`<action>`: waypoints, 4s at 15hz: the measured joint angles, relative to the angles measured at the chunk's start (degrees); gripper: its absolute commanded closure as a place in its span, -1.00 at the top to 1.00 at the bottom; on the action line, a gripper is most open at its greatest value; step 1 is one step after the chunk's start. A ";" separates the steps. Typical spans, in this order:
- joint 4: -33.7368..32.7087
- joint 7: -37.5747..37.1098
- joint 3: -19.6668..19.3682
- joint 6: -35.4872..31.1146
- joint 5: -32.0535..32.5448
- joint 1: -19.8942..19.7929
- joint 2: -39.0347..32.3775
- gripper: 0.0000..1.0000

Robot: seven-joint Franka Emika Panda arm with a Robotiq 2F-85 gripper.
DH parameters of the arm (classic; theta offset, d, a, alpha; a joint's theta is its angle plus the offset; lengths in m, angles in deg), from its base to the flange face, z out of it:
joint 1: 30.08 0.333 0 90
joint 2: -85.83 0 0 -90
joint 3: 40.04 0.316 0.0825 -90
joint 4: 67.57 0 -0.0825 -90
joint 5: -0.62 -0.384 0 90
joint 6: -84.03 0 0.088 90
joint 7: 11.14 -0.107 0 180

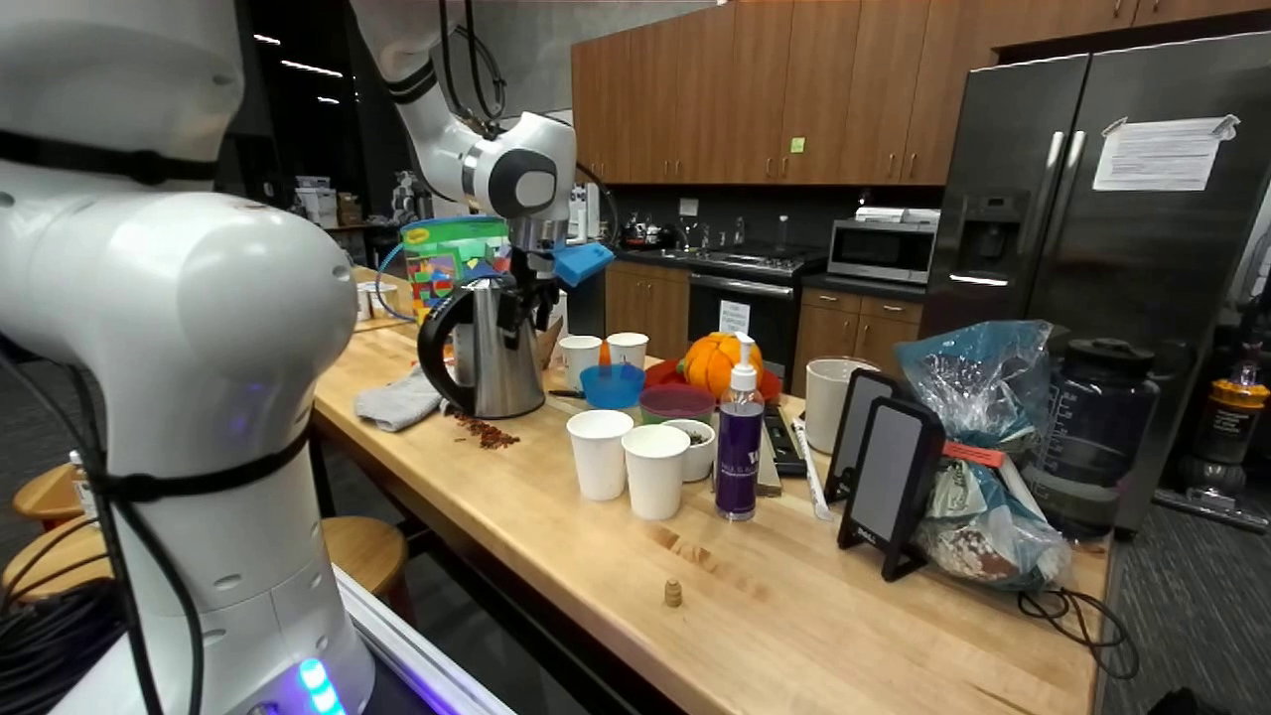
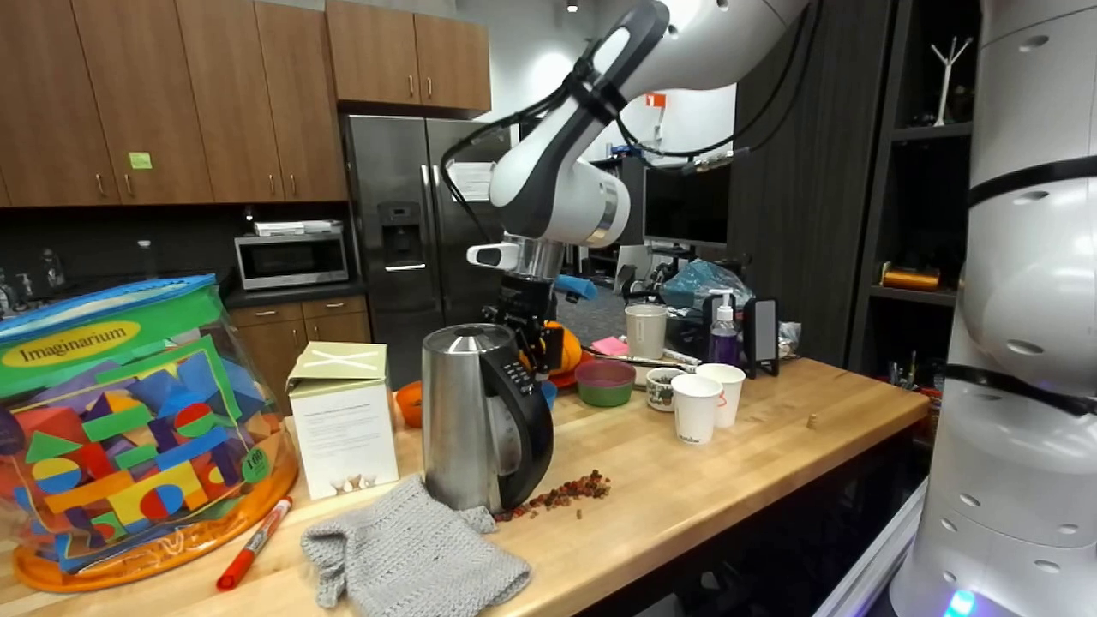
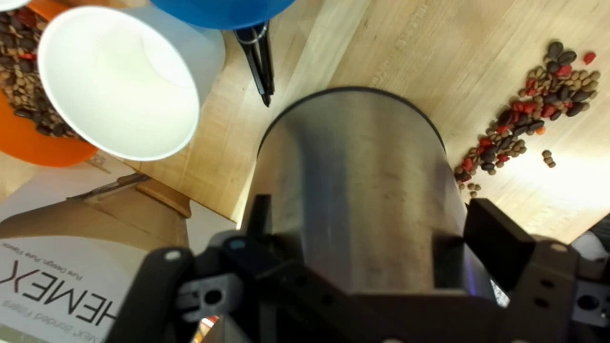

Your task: Move the orange bowl backwards then move the kettle to the left.

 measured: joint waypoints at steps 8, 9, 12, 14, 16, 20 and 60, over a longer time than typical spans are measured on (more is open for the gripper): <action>-2.80 -0.30 0.99 1.43 2.04 -0.02 -1.94 1.00; -3.23 -0.33 1.11 1.64 2.28 -0.03 -2.24 1.00; -4.37 -0.54 1.54 2.24 3.01 -0.04 -3.01 1.00; -5.00 -0.64 1.75 2.60 3.19 -0.04 -3.46 1.00; -5.50 -0.64 1.95 2.86 3.24 -0.08 -3.82 1.00; -6.09 -0.71 2.33 3.08 3.43 -0.23 -4.27 1.00; 25.13 -35.72 -6.22 22.98 38.45 -3.73 46.21 1.00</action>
